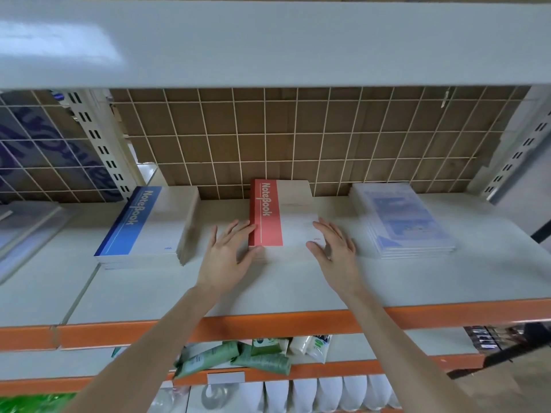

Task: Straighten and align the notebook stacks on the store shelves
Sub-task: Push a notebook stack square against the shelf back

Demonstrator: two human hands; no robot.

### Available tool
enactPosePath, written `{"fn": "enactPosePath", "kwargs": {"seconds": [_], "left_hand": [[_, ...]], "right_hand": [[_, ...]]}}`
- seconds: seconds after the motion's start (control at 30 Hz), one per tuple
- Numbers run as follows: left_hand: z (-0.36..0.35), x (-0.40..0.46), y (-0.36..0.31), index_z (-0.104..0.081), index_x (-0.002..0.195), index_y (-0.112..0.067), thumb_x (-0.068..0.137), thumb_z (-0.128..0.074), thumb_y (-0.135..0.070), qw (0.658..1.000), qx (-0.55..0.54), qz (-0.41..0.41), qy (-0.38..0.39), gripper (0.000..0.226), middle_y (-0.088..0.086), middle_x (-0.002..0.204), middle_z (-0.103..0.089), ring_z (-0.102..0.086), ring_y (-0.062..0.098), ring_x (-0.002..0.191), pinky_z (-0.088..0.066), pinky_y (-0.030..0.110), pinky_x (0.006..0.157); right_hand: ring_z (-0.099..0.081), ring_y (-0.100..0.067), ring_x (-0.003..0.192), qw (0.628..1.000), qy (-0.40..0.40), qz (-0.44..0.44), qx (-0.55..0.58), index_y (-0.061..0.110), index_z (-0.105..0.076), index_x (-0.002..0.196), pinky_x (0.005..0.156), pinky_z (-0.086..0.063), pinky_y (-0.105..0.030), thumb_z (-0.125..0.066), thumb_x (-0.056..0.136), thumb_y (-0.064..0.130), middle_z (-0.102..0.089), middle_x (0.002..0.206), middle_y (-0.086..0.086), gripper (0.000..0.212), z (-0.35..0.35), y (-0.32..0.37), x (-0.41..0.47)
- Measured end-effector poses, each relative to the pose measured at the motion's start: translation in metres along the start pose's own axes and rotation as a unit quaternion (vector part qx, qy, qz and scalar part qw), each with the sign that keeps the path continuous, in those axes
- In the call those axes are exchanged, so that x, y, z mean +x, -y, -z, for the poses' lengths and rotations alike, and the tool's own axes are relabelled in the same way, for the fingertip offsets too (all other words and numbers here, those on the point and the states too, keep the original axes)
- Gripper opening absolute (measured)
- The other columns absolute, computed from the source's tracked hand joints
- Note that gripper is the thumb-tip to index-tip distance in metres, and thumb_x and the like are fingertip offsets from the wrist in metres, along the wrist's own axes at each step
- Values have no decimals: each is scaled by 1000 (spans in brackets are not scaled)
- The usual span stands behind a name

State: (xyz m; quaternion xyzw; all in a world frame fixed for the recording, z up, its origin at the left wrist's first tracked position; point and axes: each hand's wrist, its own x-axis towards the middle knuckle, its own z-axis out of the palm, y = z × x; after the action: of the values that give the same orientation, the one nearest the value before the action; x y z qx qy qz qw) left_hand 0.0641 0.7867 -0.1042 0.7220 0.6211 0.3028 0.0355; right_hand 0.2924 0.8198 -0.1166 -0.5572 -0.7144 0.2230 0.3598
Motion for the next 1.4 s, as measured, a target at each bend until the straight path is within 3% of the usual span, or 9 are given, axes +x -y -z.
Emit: {"fn": "enactPosePath", "kwargs": {"seconds": [0.27, 0.4, 0.73, 0.93, 1.07, 1.2, 1.27, 1.4], "left_hand": [[1, 0, -1, -44, 139, -22, 93, -49, -42, 1000, 3, 12, 9, 51, -3, 145, -43, -24, 13, 142, 1, 38, 116], [2, 1, -2, -44, 139, -21, 93, -50, -41, 1000, 13, 6, 4, 50, -4, 144, -44, -23, 12, 142, 2, 36, 116], [2, 1, -2, -48, 136, -20, 93, -50, -42, 1000, 23, -4, -2, 49, -4, 141, -48, -24, 13, 141, 2, 39, 116], [4, 2, -2, -49, 135, -20, 92, -53, -41, 999, 49, -1, 9, 48, -3, 140, -49, -26, 15, 141, 1, 46, 115], [8, 4, -4, -49, 134, -20, 92, -53, -41, 997, 71, -2, 17, 48, -2, 140, -49, -26, 18, 141, 1, 50, 114], [6, -7, -9, -34, 145, -21, 92, -29, -58, 986, 162, -24, 42, 64, 1, 152, -30, -16, 19, 144, 4, 47, 114], [9, -19, -9, -27, 147, -22, 87, -13, -66, 982, 182, -14, 42, 76, 4, 156, -19, -13, 22, 145, 4, 47, 113], [34, -39, 7, -30, 146, -18, 87, 0, -69, 979, 196, 49, 24, 84, 10, 155, -18, -15, 30, 144, -2, 50, 112]], "right_hand": [[-24, -13, 142, 1000, -4, 6, 4, 19, -47, 135, 114, -2, -36, -51, 96, 29, -36, 149, 8, 40, -3, -2, 1], [-35, -17, 137, 1000, -18, 15, 5, 18, -48, 134, 115, -3, -38, -53, 95, 27, -39, 147, 6, 40, -2, -1, -1], [-26, -13, 141, 999, -33, 19, 11, 18, -49, 133, 115, -4, -38, -55, 94, 27, -43, 145, 5, 41, -4, -3, 0], [-43, -25, 130, 1000, -26, 9, -4, 19, -49, 133, 112, -1, -32, -54, 94, 31, -41, 145, 6, 42, -5, -5, 2], [-19, -14, 143, 999, -20, 11, -27, 21, -45, 137, 112, 2, -32, -50, 94, 35, -38, 148, 8, 45, -4, -5, 1], [-8, -13, 146, 998, -9, 16, -52, 22, -37, 142, 114, 7, -35, -46, 95, 41, -28, 153, 10, 52, -1, 0, -2], [-3, -13, 146, 994, -31, 55, -91, 21, -32, 145, 115, 8, -38, -43, 94, 47, -22, 156, 9, 59, 3, 5, -6], [-7, -15, 144, 977, -50, 159, -131, 15, -36, 145, 115, 2, -46, -31, 93, 56, -22, 155, 4, 66, -3, 34, -16]]}}
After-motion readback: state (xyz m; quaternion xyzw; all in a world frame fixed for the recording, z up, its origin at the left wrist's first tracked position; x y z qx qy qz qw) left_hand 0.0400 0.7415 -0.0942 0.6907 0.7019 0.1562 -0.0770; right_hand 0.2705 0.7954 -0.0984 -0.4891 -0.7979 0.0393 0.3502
